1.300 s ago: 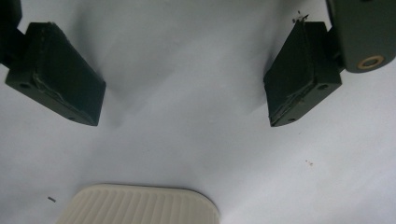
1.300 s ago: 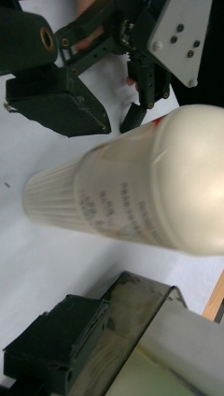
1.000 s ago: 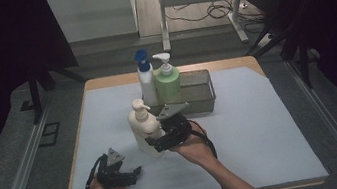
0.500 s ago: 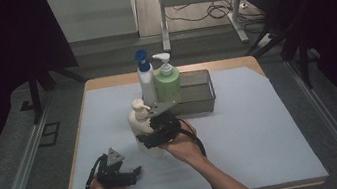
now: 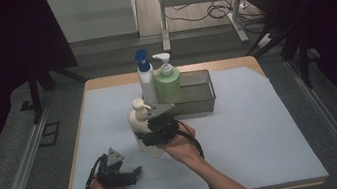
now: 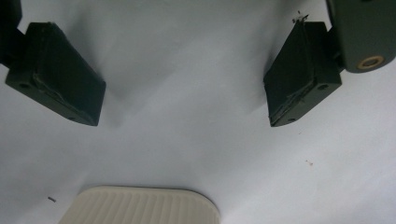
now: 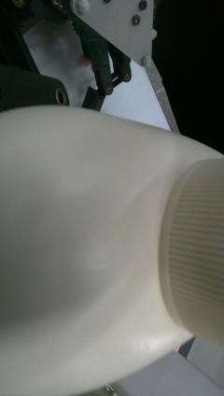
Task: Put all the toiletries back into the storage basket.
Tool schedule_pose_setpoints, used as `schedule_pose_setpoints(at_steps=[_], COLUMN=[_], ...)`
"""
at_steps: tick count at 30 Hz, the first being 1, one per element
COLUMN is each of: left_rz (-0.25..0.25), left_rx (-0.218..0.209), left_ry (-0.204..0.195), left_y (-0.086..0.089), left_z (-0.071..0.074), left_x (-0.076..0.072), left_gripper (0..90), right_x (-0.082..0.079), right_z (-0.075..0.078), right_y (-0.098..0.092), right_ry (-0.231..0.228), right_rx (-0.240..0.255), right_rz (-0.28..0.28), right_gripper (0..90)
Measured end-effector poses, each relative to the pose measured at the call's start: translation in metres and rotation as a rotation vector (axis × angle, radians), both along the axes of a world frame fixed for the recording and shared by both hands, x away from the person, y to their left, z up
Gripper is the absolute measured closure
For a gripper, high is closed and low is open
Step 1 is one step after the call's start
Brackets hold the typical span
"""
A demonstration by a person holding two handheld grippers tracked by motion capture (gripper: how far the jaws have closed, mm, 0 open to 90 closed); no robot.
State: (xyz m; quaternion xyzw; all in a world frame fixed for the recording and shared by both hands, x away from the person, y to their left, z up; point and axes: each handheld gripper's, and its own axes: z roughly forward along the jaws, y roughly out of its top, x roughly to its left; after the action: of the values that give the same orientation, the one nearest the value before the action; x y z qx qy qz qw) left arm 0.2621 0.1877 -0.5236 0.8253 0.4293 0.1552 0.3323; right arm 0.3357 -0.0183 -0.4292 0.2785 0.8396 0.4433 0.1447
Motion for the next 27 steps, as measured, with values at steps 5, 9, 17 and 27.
schedule_pose_setpoints(at_steps=[5,9,17,27], left_rz=[0.000,0.001,0.001,0.000], left_rx=[-0.001,0.001,0.000,0.000], left_ry=[0.001,0.001,0.001,0.000], left_y=[0.000,0.000,0.000,0.000], left_z=[0.000,0.000,0.000,0.000], left_x=[0.000,0.000,0.000,0.000], left_gripper=[12.1,12.1,12.1,12.2], right_x=[-0.002,-0.003,-0.006,-0.005], right_z=[0.005,0.010,0.021,0.031], right_y=[-0.002,-0.008,-0.026,-0.056], right_ry=[0.012,0.031,0.021,0.031], right_rx=[-0.015,-0.010,-0.030,-0.024], right_rz=[0.010,0.011,0.000,-0.018], right_gripper=[36.2,36.3,36.3,36.5])
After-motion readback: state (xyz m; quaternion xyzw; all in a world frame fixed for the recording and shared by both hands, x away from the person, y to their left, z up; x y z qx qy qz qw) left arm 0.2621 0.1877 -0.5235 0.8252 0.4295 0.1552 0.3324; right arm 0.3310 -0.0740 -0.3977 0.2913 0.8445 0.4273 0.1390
